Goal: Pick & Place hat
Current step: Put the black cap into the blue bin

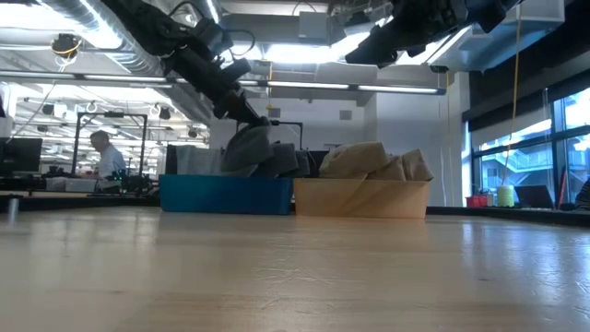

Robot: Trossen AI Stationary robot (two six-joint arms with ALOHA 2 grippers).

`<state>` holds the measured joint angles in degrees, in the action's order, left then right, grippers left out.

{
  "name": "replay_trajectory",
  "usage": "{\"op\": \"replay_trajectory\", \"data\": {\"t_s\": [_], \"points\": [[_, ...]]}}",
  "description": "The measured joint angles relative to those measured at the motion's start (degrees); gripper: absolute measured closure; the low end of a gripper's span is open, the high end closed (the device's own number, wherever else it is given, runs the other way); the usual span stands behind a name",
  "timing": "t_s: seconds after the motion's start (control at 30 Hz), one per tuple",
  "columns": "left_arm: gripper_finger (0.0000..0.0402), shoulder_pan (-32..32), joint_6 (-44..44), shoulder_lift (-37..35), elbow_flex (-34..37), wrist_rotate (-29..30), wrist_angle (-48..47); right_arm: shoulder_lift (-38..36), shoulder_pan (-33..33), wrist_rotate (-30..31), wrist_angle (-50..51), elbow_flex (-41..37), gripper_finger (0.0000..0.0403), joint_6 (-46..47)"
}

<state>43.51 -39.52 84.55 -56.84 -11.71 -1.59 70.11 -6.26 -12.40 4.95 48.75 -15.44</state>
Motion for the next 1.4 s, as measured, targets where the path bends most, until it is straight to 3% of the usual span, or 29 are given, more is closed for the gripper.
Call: {"op": "replay_trajectory", "data": {"t_s": [0.17, 0.33, 0.77, 1.0, 1.13, 1.23, 1.4], "points": [[0.026, 0.0, 1.3, 0.0, 0.0, 0.7, -0.1, 0.0, 0.0, 0.0, 0.1, 0.0, 0.0185, 0.0], [0.0218, 0.0, 1.5, -0.3, 0.0, 6.2, 1.5, 0.0, 0.0, 0.0, 0.4, 0.0, 0.0185, 0.0], [0.021, 0.1, 11.2, -7.7, 0.0, 3.2, 0.6, 0.0, 0.0, 0.0, 0.8, 0.0, 0.0185, -0.2], [0.021, 0.1, 14.7, -12.8, 0.0, 8.0, -20.8, 0.0, 0.0, 0.1, 3.4, 0.0, 0.0185, -0.2], [0.021, 0.1, 20.9, -14.0, 2.1, 6.4, -25.8, 0.0, 0.0, 2.5, 4.3, 0.0, 0.0185, -0.3], [0.021, -0.2, 23.3, -13.2, 5.9, 6.3, -22.6, 0.0, 0.0, 4.1, 4.3, 0.0, 0.0185, -0.6], [0.021, -1.3, 25.7, -10.3, 12.4, 5.8, -7.4, 0.0, 0.0, 4.4, 4.2, 0.0, 0.0185, -2.9]]}}
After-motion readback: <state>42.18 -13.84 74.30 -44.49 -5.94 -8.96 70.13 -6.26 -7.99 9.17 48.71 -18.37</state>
